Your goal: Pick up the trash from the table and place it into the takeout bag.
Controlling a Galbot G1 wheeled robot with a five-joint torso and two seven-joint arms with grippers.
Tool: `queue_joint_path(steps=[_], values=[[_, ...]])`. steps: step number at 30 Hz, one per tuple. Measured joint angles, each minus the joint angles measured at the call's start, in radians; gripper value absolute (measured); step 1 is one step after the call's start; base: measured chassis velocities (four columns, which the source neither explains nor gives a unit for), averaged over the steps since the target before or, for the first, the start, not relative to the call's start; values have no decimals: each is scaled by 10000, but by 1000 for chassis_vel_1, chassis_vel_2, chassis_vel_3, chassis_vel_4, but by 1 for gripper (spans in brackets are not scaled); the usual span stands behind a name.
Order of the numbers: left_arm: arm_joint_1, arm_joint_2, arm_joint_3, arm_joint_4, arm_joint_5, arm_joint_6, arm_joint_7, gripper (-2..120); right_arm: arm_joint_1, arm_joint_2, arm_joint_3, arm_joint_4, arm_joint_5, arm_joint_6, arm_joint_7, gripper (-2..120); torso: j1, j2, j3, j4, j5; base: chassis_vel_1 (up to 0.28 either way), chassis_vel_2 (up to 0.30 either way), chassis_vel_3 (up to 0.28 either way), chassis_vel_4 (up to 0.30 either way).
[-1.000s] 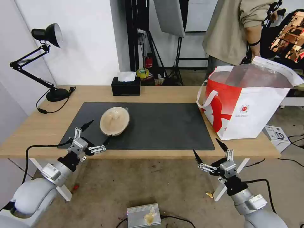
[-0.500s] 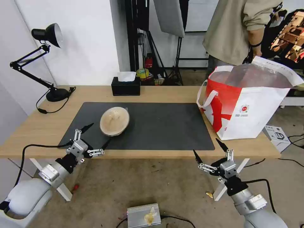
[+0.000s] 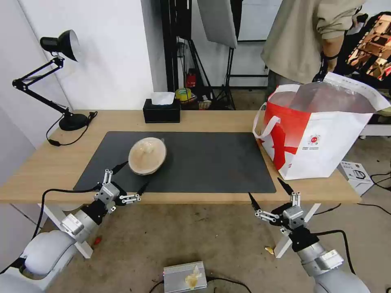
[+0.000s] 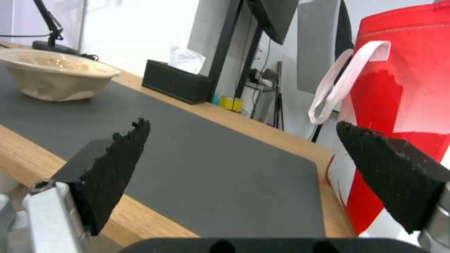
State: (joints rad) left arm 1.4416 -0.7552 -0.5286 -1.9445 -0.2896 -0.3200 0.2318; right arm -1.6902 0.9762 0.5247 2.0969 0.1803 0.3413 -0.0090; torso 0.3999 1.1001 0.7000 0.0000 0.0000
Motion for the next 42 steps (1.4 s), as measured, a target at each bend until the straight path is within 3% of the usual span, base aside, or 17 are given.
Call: queue_joint_path(steps=[16,32,42], values=[[-1440,161,1162,674,-106,-136,40,100,0,0,1,0,0,0,0,100,0,0,0,0,0,0,0,0,0],[-3457,254,3242,1859,-293,-35,-2,100,0,0,0,0,0,1,0,100,1,-1,0,0,1,0,0,0,0],[-4028,161,3809,2364,-313,-29,-8,100,0,0,0,0,0,1,0,100,1,-1,0,0,1,0,0,0,0]])
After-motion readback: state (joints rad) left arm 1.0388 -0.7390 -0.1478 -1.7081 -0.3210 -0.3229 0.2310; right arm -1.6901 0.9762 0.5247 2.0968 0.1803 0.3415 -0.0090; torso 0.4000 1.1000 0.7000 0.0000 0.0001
